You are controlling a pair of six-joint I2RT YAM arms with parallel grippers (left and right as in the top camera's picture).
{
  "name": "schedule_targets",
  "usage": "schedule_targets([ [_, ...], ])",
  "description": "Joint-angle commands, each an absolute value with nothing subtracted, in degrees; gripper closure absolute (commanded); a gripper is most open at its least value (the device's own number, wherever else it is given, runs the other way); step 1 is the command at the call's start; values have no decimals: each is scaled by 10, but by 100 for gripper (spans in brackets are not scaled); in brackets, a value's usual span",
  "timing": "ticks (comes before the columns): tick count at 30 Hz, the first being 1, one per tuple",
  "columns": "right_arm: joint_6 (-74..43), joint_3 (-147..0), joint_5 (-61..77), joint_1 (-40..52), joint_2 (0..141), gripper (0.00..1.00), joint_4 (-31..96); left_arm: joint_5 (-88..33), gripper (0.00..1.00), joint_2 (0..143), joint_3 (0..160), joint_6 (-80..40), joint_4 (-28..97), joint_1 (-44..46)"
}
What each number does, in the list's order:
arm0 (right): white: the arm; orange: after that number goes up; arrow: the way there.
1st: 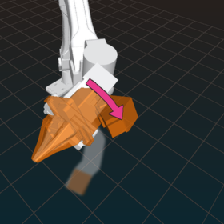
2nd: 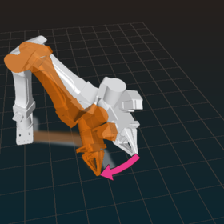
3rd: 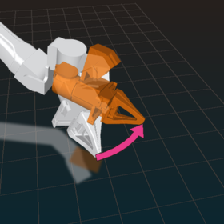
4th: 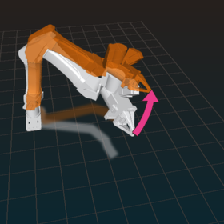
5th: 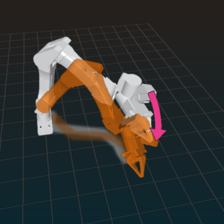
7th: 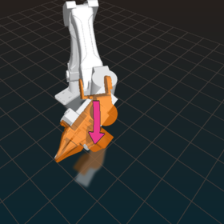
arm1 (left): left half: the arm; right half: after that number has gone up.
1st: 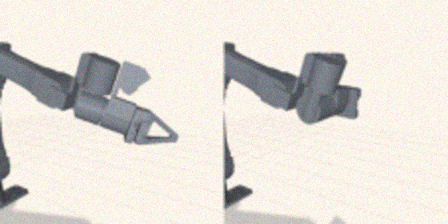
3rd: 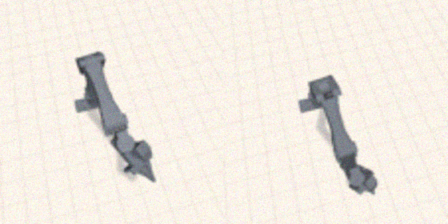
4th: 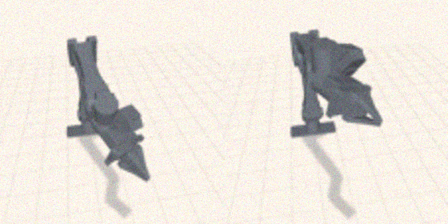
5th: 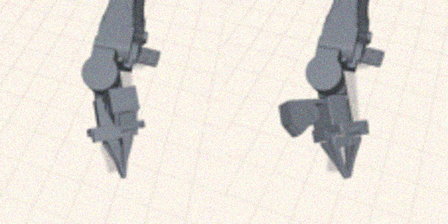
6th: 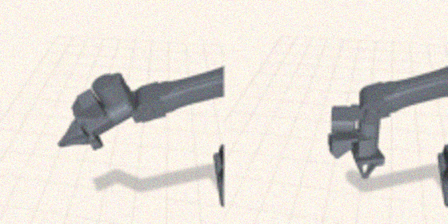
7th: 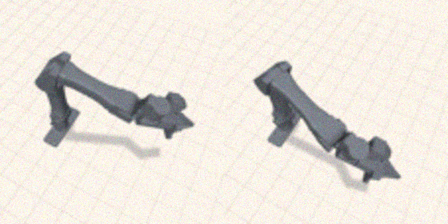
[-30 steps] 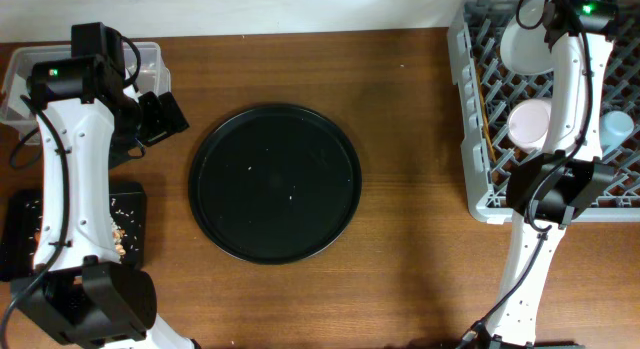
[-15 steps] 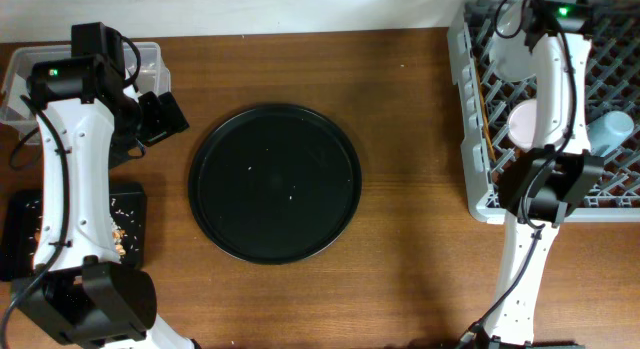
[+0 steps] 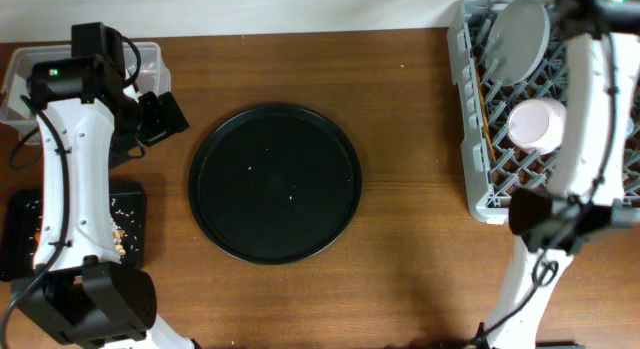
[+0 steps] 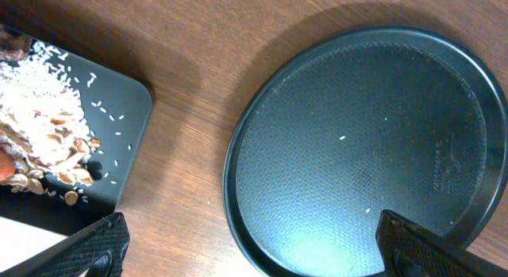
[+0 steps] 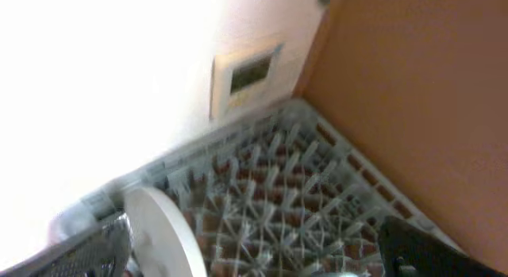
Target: Sort waste into correct bins and load items into the dishwasher rack
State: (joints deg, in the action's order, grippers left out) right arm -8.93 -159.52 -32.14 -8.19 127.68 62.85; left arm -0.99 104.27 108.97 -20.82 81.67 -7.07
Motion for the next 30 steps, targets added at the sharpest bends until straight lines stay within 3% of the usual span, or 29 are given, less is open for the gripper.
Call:
schedule_targets([
  [1, -234, -1602, -330, -79, 1195, 2, 750, -4, 1, 1042, 1089, -214, 817, -69],
  [8, -338, -1602, -249, -79, 1138, 1, 969, -4, 1, 1042, 1089, -214, 817, -69],
  [14, -227, -1595, -49, -77, 1033, 2, 973, -4, 1, 1042, 1089, -214, 817, -69],
  [21, -107, -1578, 49, -77, 865, 2, 973, -4, 1, 1042, 1089, -214, 817, -69],
  [30, -108, -1397, 75, -77, 648, 2, 973, -4, 1, 1042, 1089, -214, 817, -69],
])
